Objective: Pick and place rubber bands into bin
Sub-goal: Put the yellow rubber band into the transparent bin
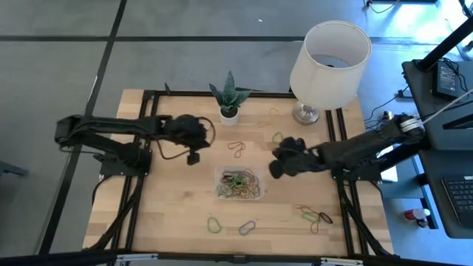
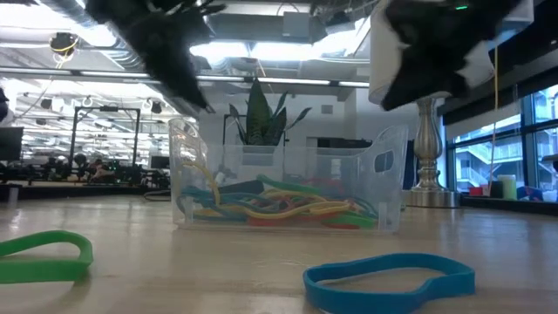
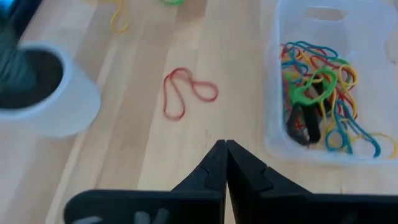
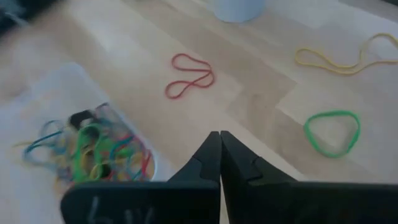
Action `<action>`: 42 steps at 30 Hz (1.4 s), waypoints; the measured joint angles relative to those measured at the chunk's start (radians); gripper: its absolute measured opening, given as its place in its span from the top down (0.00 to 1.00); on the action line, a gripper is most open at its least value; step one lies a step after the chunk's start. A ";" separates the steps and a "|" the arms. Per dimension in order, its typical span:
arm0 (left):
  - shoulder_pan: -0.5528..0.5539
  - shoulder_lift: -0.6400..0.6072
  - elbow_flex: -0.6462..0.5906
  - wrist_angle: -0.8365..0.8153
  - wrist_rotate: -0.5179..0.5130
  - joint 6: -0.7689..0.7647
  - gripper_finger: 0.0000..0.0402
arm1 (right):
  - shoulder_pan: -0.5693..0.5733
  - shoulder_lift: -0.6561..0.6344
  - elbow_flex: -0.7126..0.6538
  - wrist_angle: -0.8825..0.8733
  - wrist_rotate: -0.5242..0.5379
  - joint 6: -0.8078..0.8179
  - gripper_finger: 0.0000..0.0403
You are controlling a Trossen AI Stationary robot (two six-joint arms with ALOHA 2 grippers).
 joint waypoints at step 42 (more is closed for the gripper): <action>0.170 -0.308 -0.253 0.012 0.165 0.058 1.00 | -0.586 0.808 0.521 -0.214 -0.064 0.128 0.54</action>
